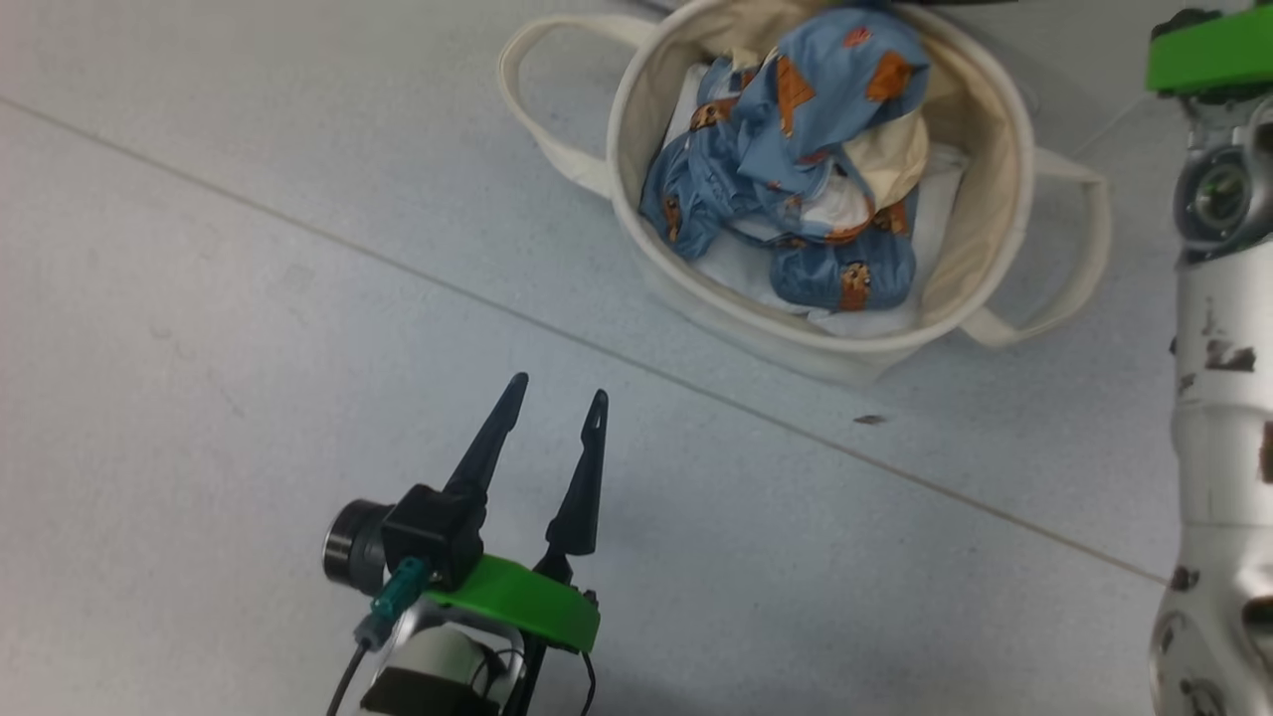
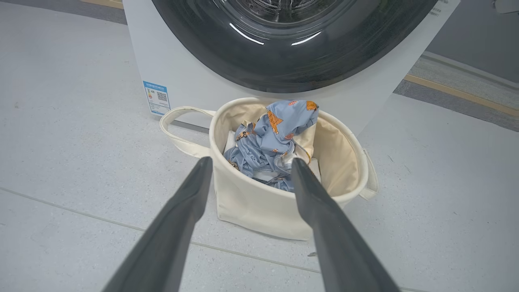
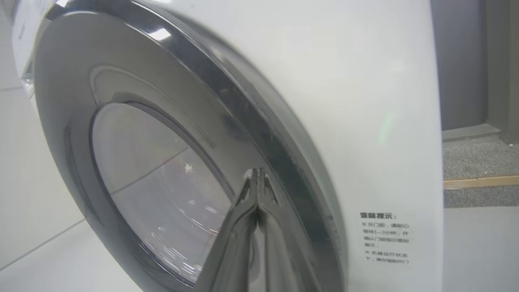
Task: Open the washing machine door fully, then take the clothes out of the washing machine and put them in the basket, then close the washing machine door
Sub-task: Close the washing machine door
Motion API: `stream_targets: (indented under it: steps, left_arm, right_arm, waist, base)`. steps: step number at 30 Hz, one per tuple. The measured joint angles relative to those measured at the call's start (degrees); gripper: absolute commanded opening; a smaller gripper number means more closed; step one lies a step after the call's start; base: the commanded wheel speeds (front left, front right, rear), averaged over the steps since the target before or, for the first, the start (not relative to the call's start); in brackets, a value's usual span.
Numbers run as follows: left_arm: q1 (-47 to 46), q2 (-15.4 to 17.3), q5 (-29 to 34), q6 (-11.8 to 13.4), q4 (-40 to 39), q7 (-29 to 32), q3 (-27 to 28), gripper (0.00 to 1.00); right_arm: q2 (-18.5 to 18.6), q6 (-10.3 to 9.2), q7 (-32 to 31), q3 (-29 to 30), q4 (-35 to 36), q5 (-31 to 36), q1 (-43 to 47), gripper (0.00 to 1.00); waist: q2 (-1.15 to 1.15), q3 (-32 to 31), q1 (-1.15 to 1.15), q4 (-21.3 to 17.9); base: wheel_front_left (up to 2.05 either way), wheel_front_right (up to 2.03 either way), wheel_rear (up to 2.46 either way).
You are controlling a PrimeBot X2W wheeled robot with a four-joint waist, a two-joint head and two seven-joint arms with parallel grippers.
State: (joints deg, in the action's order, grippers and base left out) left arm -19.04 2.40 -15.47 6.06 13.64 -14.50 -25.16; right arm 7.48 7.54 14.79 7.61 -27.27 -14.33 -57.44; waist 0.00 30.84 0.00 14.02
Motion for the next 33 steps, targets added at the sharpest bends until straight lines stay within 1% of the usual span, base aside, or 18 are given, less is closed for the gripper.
stream_targets:
  steps: [4,7,10,13,14,16,22,24,25,26,27,28,33]
  left_arm:
    - [0.2,0.0,-0.4,-0.4,1.6,0.0,1.3,1.0]
    - [0.8,0.1,0.6,-1.5,2.3,0.0,2.2,1.0]
    - [2.4,0.4,2.0,-2.3,2.6,0.0,2.8,1.0]
    - [4.6,0.7,3.0,-3.6,1.4,0.0,4.1,1.0]
    - [5.3,0.7,3.1,-3.6,0.9,0.0,4.7,1.0]
    - [6.9,1.0,3.3,-4.0,-0.2,0.0,6.0,1.0]
    - [11.5,2.3,6.6,-4.0,-3.6,0.0,8.5,1.0]
    - [12.2,2.3,7.4,-3.5,-5.4,0.0,9.8,1.0]
    - [12.3,2.3,7.8,-3.4,-6.2,0.0,10.3,1.0]
    - [12.2,2.3,8.2,-3.0,-7.1,0.0,10.9,1.0]
    - [12.3,2.3,8.7,-3.0,-8.2,0.0,11.3,1.0]
    - [12.4,2.3,9.2,-3.0,-9.3,0.0,11.6,1.0]
    - [14.2,2.0,10.1,-2.5,-13.0,-0.2,13.5,1.0]
  right_arm:
    - [-0.6,-0.04,0.0,-4.7,3.8,-1.0,4.7,0.0]
    - [-1.2,-0.04,0.0,-7.8,6.8,-1.0,9.7,0.0]
    - [-1.4,-0.04,0.0,-9.7,9.8,-1.6,14.9,0.0]
    - [-1.4,-0.04,0.0,-12.2,12.7,-3.1,19.8,0.0]
    - [-1.4,-0.04,0.0,-13.0,13.6,-3.1,21.5,0.0]
    - [-1.5,-0.04,0.0,-14.1,15.4,-3.1,24.8,0.0]
    - [-2.0,-0.04,0.0,-13.9,20.0,-4.2,34.7,0.0]
    - [-2.2,-0.04,0.0,-14.4,20.6,-4.2,37.6,0.26]
    - [-2.4,-0.04,0.0,-14.0,20.8,-3.8,38.9,0.73]
    - [-2.5,-0.04,0.0,-13.2,21.1,-3.8,40.1,0.89]
    - [-2.7,-0.04,0.0,-11.8,21.4,-4.0,41.3,1.0]
    - [-2.9,-0.04,0.0,-10.7,21.8,-4.3,42.4,1.0]
    - [-3.4,-0.07,0.0,-10.8,21.9,-4.4,47.2,1.0]
  waist:
    - [0.0,-3.3,0.0,-1.3]
    - [0.0,-5.9,0.0,-2.3]
    - [0.0,-8.7,0.0,-3.3]
    - [0.0,-11.7,0.0,-4.5]
    - [0.0,-12.7,0.0,-4.9]
    - [0.0,-14.7,0.0,-5.8]
    - [0.0,-19.5,-0.01,-8.8]
    - [0.0,-20.3,-0.01,-10.0]
    - [0.0,-20.6,-0.01,-10.5]
    - [0.0,-21.0,-0.01,-10.9]
    - [0.0,-21.4,-0.01,-11.2]
    - [0.0,-21.6,-0.01,-11.4]
    - [0.0,-22.4,-0.01,-12.2]
  base:
    - [0.0,0.0,0.0]
    - [0.0,0.0,0.0]
    - [0.0,0.0,0.0]
    - [0.0,0.0,0.0]
    - [0.0,0.0,0.0]
    - [0.0,0.0,0.0]
    - [0.0,0.0,0.0]
    - [0.0,0.0,0.0]
    - [0.0,0.0,0.0]
    - [0.0,0.0,0.0]
    - [0.0,0.0,0.0]
    - [0.0,0.0,0.0]
    - [0.0,0.0,0.0]
